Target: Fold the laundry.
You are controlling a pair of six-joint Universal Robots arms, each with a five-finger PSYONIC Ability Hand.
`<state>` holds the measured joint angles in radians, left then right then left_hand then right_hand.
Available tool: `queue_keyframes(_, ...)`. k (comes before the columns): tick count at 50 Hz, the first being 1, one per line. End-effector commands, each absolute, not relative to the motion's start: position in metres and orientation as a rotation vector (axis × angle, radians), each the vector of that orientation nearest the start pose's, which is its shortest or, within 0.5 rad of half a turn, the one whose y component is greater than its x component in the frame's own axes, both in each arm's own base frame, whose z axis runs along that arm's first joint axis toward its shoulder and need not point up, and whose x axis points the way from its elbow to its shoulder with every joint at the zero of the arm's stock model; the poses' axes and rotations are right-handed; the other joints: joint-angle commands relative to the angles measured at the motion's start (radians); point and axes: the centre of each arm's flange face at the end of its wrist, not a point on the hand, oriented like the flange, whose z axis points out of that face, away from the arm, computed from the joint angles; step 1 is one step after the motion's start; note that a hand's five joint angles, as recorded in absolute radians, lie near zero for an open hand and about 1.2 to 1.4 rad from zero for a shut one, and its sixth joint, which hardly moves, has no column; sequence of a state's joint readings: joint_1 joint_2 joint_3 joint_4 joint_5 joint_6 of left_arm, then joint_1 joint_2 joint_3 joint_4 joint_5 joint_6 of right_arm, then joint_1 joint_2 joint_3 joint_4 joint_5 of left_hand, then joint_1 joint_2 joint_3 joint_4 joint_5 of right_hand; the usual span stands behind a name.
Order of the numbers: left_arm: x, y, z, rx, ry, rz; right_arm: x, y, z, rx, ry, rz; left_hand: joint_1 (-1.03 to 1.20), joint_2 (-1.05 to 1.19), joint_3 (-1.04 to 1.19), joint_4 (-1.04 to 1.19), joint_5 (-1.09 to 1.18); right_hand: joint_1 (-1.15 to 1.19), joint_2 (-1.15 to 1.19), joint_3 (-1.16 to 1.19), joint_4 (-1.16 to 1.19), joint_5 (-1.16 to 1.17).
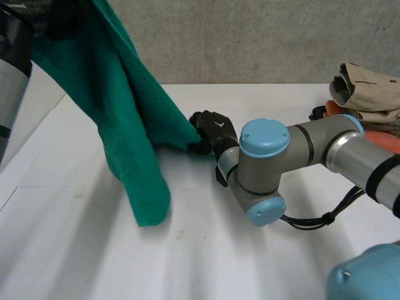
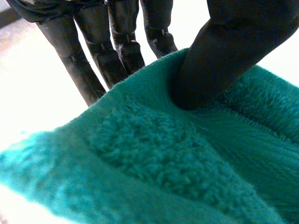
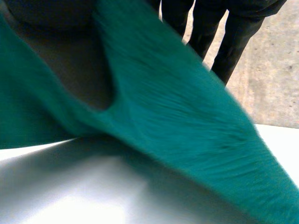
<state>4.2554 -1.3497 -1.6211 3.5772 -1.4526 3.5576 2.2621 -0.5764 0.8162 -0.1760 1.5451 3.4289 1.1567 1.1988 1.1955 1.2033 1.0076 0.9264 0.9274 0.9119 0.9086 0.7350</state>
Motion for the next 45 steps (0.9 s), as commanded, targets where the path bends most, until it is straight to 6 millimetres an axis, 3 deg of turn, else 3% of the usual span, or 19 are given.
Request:
queue_keyframes(1,-0.24,-0.182,0.422,0.708,1.237,-2.868,0.383,-0.345,0.164,-0.435,1.899,-1.774,0.24,0.197,0.201,0.193,0.214,0.47,0.469,0.484,0.488,0.487)
queue_keyframes(3,-0.235,-0.187,0.42,0.687,1.246,-2.843,0.364,-0.354,0.192,-0.465,1.886,-1.881,0.24,0.197,0.201,0.193,0.214,0.47,0.469,0.484,0.488,0.487)
queue_keyframes(4,-0.232,-0.191,0.419,0.677,1.251,-2.827,0.344,-0.359,0.225,-0.498,1.861,-1.998,0.24,0.197,0.201,0.193,0.214,0.47,0.469,0.484,0.488,0.487)
queue_keyframes(7,-0.218,-0.206,0.412,0.641,1.291,-2.749,0.312,-0.362,0.271,-0.57,1.83,-2.171,0.24,0.197,0.201,0.193,0.214,0.47,0.469,0.484,0.488,0.487)
queue_keyframes(8,-0.214,-0.21,0.41,0.634,1.306,-2.727,0.298,-0.357,0.296,-0.659,1.795,-2.257,0.24,0.197,0.201,0.193,0.214,0.47,0.469,0.484,0.488,0.487)
queue_keyframes(12,-0.197,-0.229,0.393,0.616,1.426,-2.601,0.277,-0.334,0.334,-0.932,1.772,-2.328,0.24,0.197,0.201,0.193,0.214,0.47,0.469,0.484,0.488,0.487)
queue_keyframes(17,-0.178,-0.258,0.355,0.647,1.63,-2.426,0.253,-0.299,0.381,-1.072,1.82,-2.35,0.24,0.197,0.201,0.193,0.214,0.47,0.469,0.484,0.488,0.487)
queue_keyframes(18,-0.175,-0.269,0.335,0.689,1.731,-2.362,0.249,-0.296,0.385,-1.083,1.839,-2.343,0.24,0.197,0.201,0.193,0.214,0.47,0.469,0.484,0.488,0.487)
queue_keyframes(22,-0.18,-0.285,0.292,0.819,1.954,-2.248,0.236,-0.296,0.375,-1.149,1.974,-2.226,0.24,0.197,0.201,0.193,0.214,0.47,0.469,0.484,0.488,0.487)
queue_keyframes(26,-0.184,-0.302,0.252,0.881,2.141,-2.109,0.24,-0.301,0.339,-1.311,2.103,-2.034,0.24,0.197,0.201,0.193,0.214,0.47,0.469,0.484,0.488,0.487)
queue_keyframes(31,-0.186,-0.338,0.225,0.885,2.227,-2.032,0.245,-0.326,0.291,-1.49,2.21,-1.913,0.24,0.197,0.201,0.193,0.214,0.47,0.469,0.484,0.488,0.487)
queue_keyframes(35,-0.19,-0.373,0.228,0.881,2.155,-2.08,0.253,-0.361,0.283,-1.406,2.209,-2.091,0.24,0.197,0.201,0.193,0.214,0.47,0.469,0.484,0.488,0.487)
queue_keyframes(37,-0.198,-0.392,0.245,0.881,2.042,-2.153,0.257,-0.374,0.286,-1.345,2.158,-2.209,0.24,0.197,0.201,0.193,0.214,0.47,0.469,0.484,0.488,0.487)
queue_keyframes(39,-0.205,-0.404,0.265,0.863,1.924,-2.23,0.266,-0.394,0.307,-1.192,1.981,-2.475,0.24,0.197,0.201,0.193,0.214,0.47,0.469,0.484,0.488,0.487)
queue_keyframes(40,-0.212,-0.416,0.29,0.824,1.769,-2.336,0.269,-0.4,0.316,-1.126,1.9,-2.568,0.24,0.197,0.201,0.193,0.214,0.47,0.469,0.484,0.488,0.487)
queue_keyframes(42,-0.217,-0.424,0.319,0.76,1.599,-2.453,0.272,-0.414,0.35,-0.917,1.615,-2.84,0.24,0.197,0.201,0.193,0.214,0.47,0.469,0.484,0.488,0.487)
queue_keyframes(44,-0.22,-0.429,0.356,0.66,1.327,-2.599,0.273,-0.418,0.372,-0.788,1.423,-2.989,0.24,0.197,0.201,0.193,0.214,0.47,0.469,0.484,0.488,0.487)
queue_keyframes(45,-0.221,-0.43,0.365,0.633,1.249,-2.635,0.273,-0.418,0.39,-0.682,1.248,-3.096,0.24,0.197,0.201,0.193,0.214,0.47,0.469,0.484,0.488,0.487)
